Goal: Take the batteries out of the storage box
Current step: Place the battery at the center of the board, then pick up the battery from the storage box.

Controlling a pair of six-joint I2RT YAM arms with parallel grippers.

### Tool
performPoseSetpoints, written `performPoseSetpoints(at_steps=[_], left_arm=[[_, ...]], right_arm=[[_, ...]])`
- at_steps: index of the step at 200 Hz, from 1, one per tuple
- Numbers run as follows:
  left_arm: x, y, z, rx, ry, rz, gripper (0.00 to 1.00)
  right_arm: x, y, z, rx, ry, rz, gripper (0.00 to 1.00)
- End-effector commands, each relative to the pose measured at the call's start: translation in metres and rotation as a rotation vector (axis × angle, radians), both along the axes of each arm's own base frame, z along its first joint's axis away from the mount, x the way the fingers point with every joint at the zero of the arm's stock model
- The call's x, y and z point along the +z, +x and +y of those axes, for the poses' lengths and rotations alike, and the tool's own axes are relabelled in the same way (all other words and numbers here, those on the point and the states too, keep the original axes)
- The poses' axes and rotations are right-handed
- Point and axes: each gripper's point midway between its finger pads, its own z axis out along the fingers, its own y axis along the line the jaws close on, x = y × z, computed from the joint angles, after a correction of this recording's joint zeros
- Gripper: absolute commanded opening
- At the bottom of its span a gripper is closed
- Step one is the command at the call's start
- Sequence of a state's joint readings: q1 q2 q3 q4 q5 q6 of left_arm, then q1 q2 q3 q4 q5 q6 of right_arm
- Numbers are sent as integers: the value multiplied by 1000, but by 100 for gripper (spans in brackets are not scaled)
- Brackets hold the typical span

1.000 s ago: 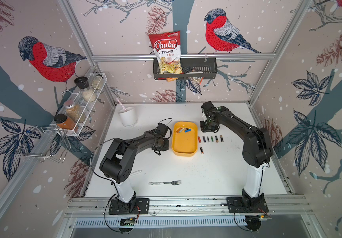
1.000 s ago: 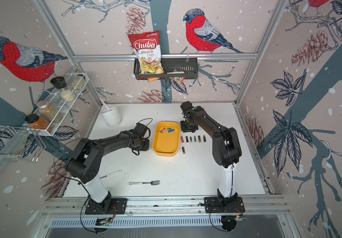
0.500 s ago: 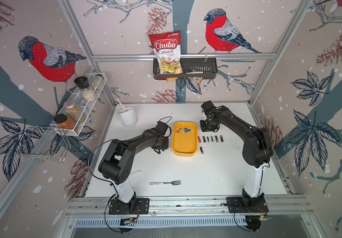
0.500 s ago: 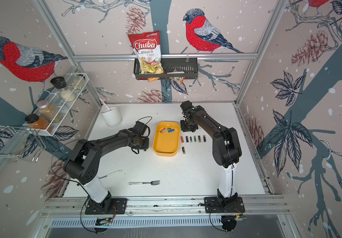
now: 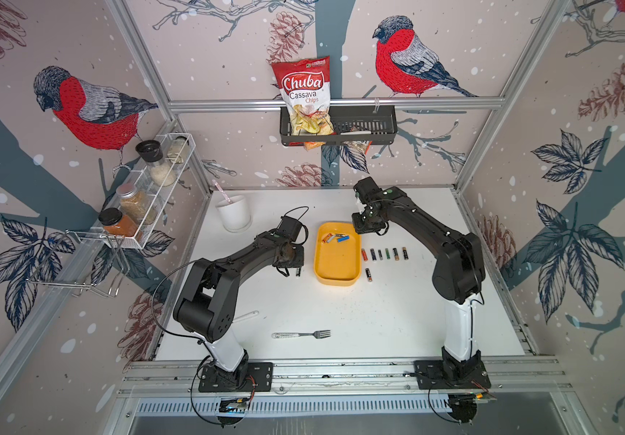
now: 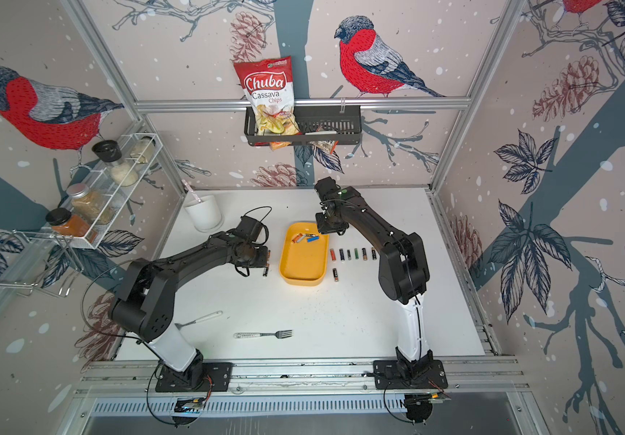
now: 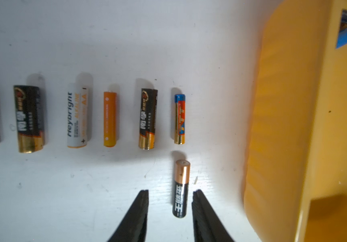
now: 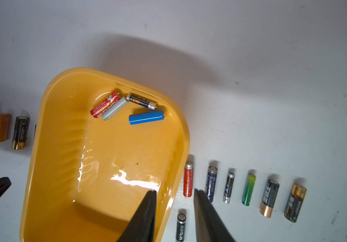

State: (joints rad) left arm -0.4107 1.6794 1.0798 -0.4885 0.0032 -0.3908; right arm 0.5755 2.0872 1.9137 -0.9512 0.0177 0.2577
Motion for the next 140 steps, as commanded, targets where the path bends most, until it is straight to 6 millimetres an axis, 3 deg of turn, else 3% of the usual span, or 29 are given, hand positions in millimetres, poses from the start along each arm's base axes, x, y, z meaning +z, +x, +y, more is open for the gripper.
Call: performPoseSetpoints(at_steps=[1, 54, 140], left_arm=[[5, -1, 6, -6, 8, -2, 40], [11, 1, 14, 3, 8, -10, 40], [8, -1, 20, 9, 5, 0, 41]], right_arm=[[-3, -1, 11, 40, -25, 3, 37], [-27, 6, 48, 144, -10, 18, 40], [-60, 15, 65, 201, -34, 14, 54]])
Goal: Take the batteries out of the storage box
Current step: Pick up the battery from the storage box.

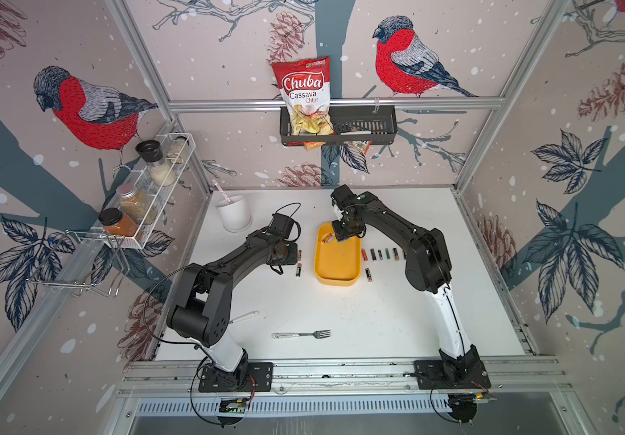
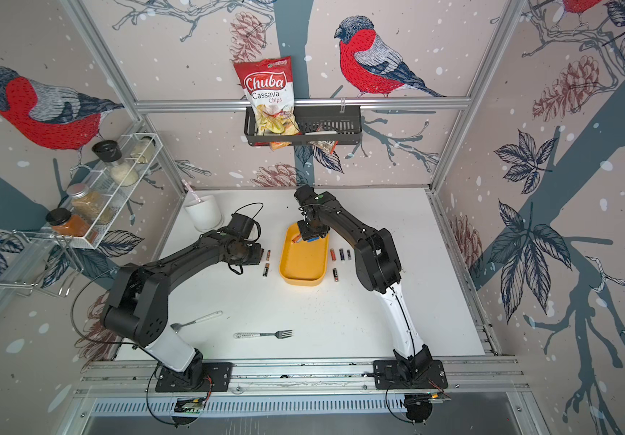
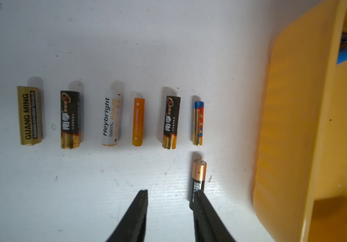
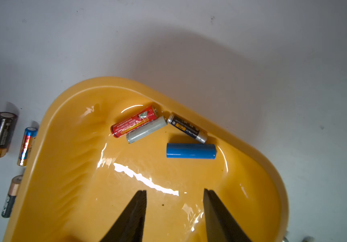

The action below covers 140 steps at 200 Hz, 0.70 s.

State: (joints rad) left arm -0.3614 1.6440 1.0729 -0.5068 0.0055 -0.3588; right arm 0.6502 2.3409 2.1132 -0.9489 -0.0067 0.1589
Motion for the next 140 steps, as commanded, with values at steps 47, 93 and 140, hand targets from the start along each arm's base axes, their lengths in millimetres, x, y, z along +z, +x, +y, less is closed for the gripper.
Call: performPoseSetpoints(at_steps=[47, 93, 140], left_arm=[[-3, -5, 1, -11, -3, 18, 41], [-4, -6, 1, -10, -6, 20, 41], [-5, -6, 1, -11, -5, 23, 40]], right_arm=[[-9, 11, 14, 56, 24, -38, 57], [-14, 14, 22, 86, 44, -53, 59], [-23, 11, 25, 107, 51, -40, 61]])
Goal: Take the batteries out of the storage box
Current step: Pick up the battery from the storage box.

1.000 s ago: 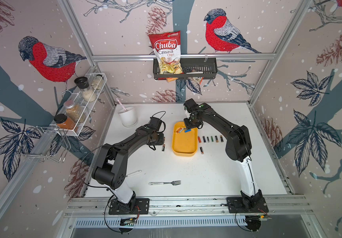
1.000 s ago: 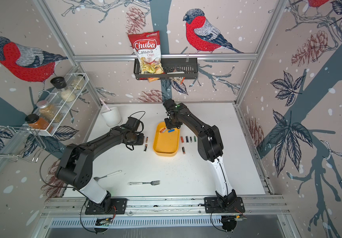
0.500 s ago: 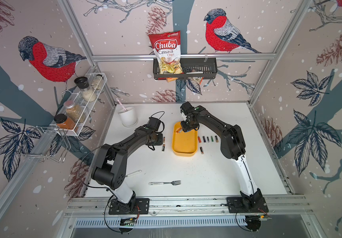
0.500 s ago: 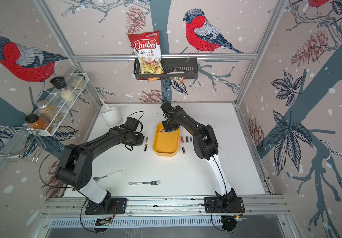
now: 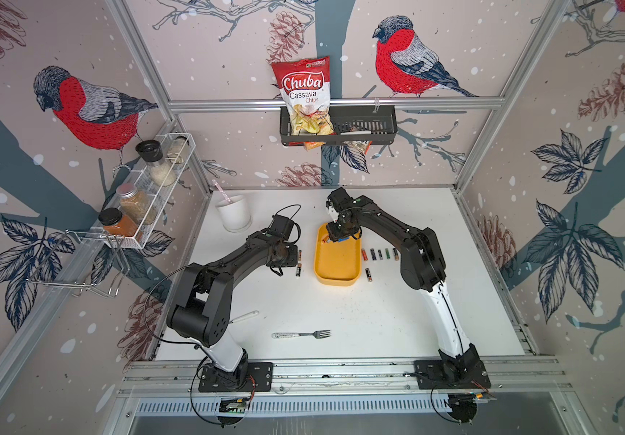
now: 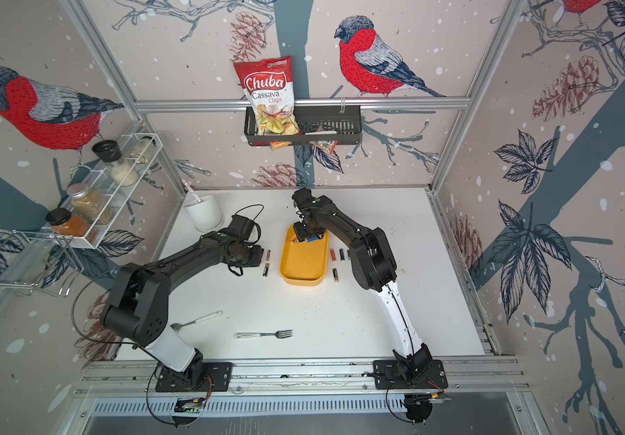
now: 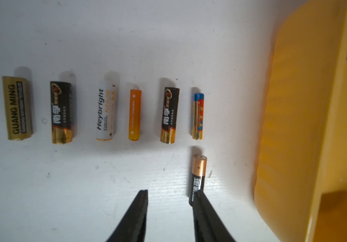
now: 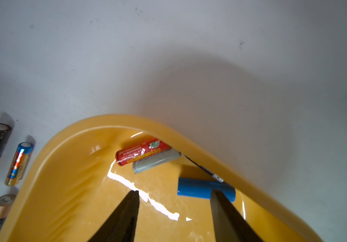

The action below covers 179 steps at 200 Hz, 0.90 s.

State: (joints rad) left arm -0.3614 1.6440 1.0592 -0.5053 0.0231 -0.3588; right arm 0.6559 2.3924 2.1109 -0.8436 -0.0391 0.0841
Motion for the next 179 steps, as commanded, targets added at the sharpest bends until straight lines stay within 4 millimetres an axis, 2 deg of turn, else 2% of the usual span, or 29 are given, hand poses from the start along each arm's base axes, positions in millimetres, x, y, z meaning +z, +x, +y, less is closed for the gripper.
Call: performPoseSetpoints(at_steps=[1, 52, 114, 179], left_arm=[[-1, -2, 2, -4, 6, 6, 40], [0, -1, 3, -4, 9, 6, 40], [1, 1, 2, -6, 6, 3, 40], [2, 2, 0, -9, -2, 0, 40]], right_arm=[[-4, -1, 5, 21, 14, -1, 61], [-17, -5, 0, 28, -10, 15, 63], [-19, -16, -4, 29, -29, 30, 63], [-23, -25, -9, 22, -38, 49, 43]])
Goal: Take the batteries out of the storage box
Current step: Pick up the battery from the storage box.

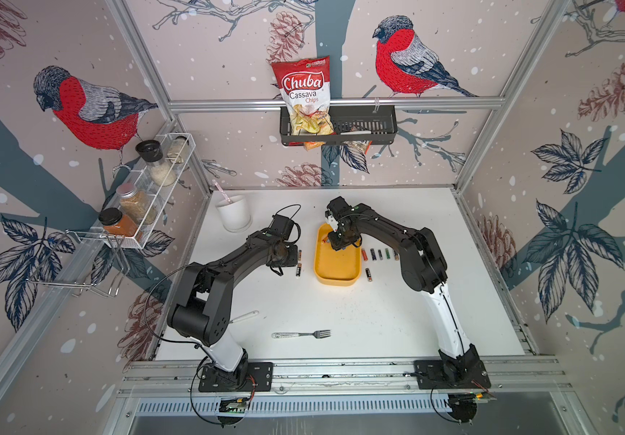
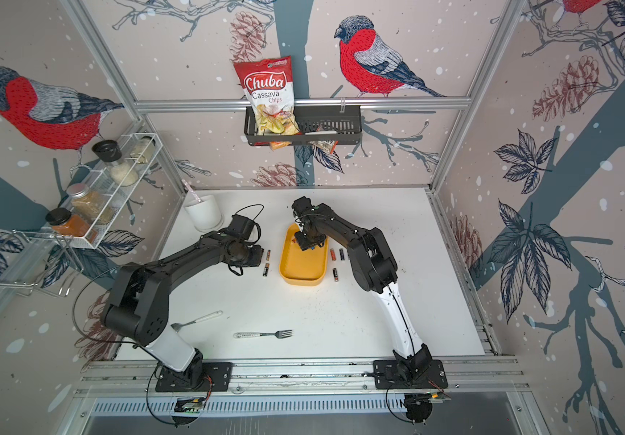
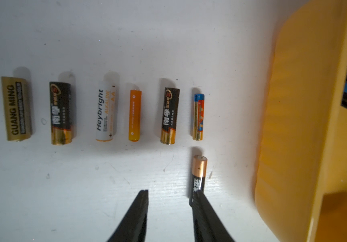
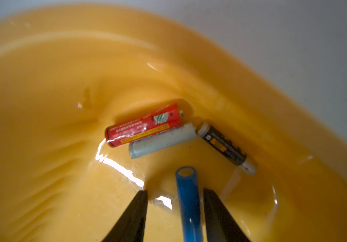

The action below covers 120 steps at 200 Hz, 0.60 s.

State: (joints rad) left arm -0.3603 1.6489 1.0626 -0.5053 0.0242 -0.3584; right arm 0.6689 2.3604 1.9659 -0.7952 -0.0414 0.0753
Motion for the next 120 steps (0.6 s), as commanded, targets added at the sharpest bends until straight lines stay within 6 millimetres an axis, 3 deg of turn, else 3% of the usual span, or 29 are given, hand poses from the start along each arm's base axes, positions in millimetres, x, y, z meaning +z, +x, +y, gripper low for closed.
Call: performPoseSetpoints(at_steps=[1, 76, 120], left_arm=[[2, 1, 0, -9, -1, -1, 40], [3, 1, 0, -10, 1, -2, 40], [4, 1, 1, -12, 5, -5, 40]], right_arm=[[5, -2, 0, -1, 2, -2, 43], [4, -5, -3, -6, -5, 10, 27], [6, -6, -2, -5, -5, 7, 22]])
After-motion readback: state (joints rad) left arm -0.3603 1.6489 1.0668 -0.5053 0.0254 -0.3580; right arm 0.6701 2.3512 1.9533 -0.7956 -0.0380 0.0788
